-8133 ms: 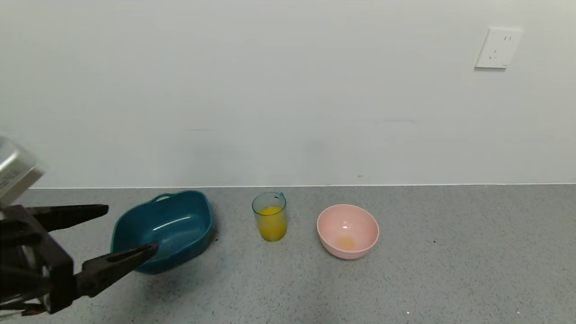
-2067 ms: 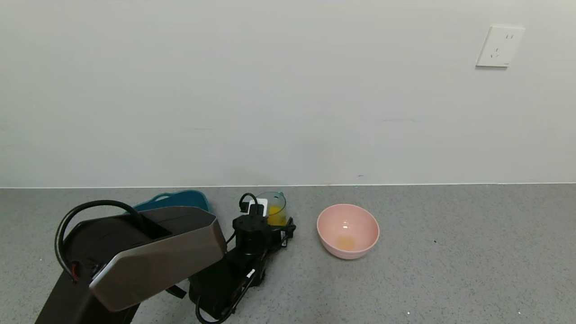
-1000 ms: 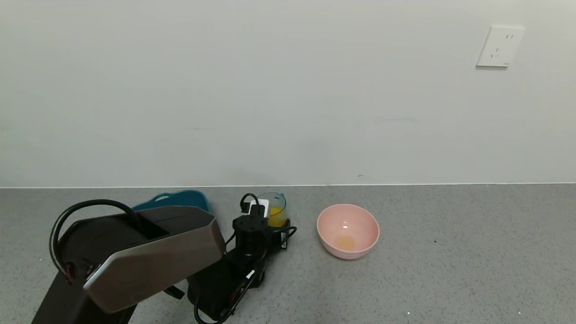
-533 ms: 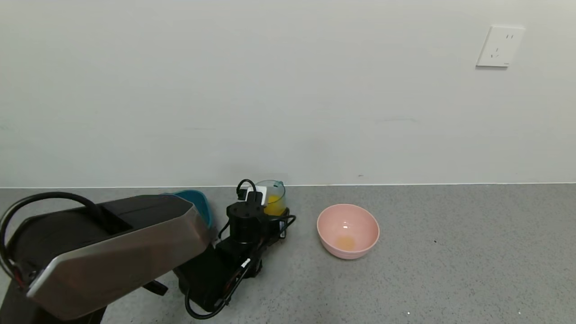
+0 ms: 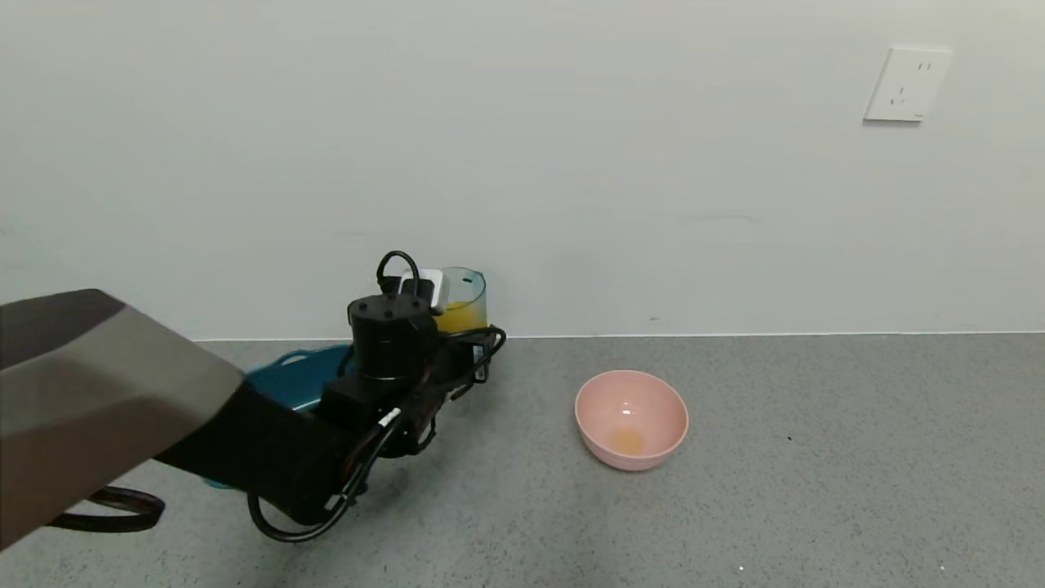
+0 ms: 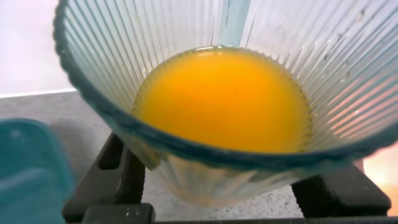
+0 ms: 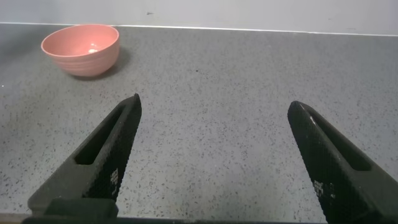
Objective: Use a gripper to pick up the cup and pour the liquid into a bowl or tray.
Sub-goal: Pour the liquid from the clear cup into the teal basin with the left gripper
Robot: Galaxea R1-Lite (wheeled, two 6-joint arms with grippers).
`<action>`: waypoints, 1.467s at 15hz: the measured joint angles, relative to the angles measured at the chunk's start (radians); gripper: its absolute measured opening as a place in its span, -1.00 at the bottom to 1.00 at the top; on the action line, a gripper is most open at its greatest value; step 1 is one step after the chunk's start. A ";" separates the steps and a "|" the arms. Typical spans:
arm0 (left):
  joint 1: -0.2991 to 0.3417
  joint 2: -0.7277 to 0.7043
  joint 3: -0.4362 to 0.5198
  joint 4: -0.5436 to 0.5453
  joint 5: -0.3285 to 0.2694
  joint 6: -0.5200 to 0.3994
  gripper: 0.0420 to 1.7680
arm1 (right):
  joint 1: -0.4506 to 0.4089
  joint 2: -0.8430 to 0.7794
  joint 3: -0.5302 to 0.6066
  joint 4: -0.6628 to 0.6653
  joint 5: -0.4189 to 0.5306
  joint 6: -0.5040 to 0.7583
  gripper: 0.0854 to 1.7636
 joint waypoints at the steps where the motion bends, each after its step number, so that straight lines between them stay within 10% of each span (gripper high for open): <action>1: 0.013 -0.034 0.000 0.029 0.000 0.003 0.45 | 0.000 0.000 0.000 0.000 0.000 0.000 0.94; 13: 0.291 -0.217 0.071 0.077 -0.021 0.066 0.45 | 0.000 0.000 0.000 0.000 0.000 0.000 0.94; 22: 0.572 -0.221 0.161 0.062 -0.234 0.091 0.44 | 0.000 0.000 0.000 0.000 0.000 0.000 0.94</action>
